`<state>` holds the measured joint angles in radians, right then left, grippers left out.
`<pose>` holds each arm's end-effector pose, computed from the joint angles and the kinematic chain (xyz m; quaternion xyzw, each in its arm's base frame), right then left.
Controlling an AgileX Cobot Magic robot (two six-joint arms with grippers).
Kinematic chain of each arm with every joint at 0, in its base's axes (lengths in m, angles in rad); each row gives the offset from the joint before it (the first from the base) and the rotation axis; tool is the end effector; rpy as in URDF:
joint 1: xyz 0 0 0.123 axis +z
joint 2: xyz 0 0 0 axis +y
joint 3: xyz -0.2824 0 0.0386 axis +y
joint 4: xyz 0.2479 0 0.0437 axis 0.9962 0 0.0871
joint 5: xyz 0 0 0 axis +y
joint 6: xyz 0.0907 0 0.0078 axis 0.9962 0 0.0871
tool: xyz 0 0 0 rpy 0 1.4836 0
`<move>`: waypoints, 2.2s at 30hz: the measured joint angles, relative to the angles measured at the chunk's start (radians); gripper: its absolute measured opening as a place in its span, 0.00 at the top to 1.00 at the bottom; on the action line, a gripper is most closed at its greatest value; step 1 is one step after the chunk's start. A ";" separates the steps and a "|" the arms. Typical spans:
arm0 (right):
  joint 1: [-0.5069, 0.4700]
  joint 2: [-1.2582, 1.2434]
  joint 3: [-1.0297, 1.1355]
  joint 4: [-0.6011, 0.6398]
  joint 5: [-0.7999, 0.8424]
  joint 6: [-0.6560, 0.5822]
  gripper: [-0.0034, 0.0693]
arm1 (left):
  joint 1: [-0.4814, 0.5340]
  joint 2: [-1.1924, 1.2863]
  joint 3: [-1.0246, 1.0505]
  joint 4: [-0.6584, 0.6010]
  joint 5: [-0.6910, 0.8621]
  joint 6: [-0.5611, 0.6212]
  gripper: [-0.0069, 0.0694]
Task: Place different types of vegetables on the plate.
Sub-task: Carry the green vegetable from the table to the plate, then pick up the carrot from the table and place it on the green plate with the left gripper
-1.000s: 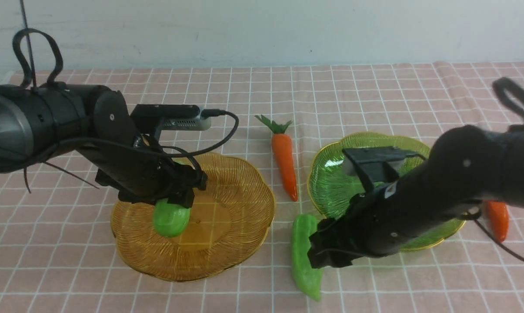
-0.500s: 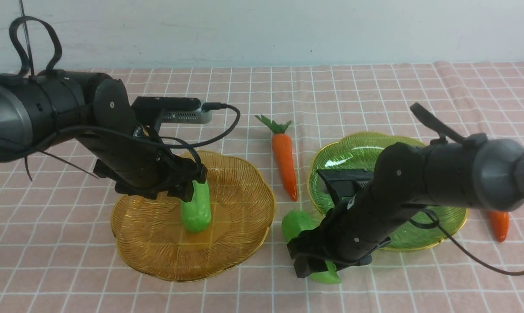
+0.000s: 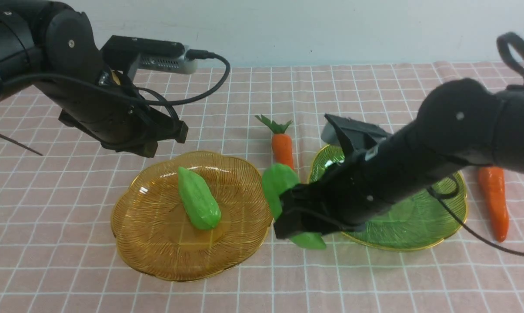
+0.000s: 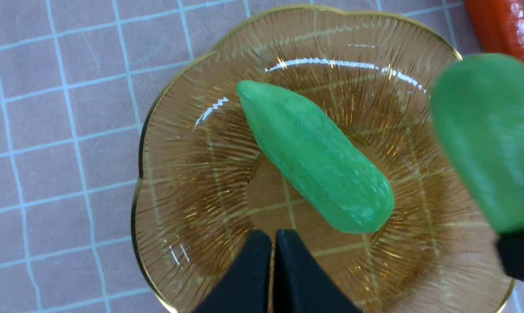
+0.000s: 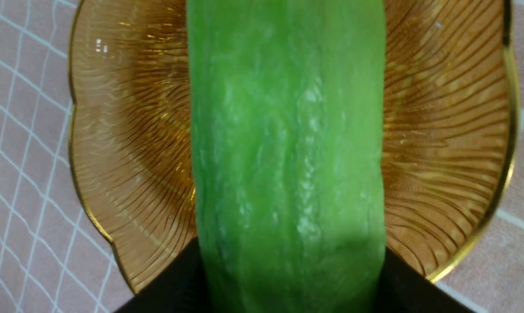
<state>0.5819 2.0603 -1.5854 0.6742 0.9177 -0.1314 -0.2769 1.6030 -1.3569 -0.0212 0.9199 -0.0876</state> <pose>0.3403 0.2779 0.2064 -0.1725 0.9340 0.3076 0.0576 0.3282 -0.0949 0.3057 0.0875 0.9659 -0.0537 0.2377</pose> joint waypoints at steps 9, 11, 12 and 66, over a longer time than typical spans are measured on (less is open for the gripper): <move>0.001 0.048 -0.070 -0.058 0.114 0.015 0.19 | -0.006 0.000 -0.002 -0.103 -0.022 0.031 0.91; -0.010 0.019 -0.104 -0.146 0.200 0.014 0.19 | -0.026 0.007 -0.016 -0.122 -0.046 0.043 0.91; -0.022 -0.017 -0.125 -0.215 0.256 0.021 0.21 | -0.045 0.016 -0.034 -0.127 -0.054 0.046 0.91; -0.767 -0.176 0.143 -0.494 0.159 0.144 0.22 | -0.228 0.765 -0.923 0.027 0.091 -0.147 0.67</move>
<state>-0.1853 1.8838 -1.4427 0.1804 1.0767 0.0123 -0.5045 2.3685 -2.2800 0.0058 1.0112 -0.2346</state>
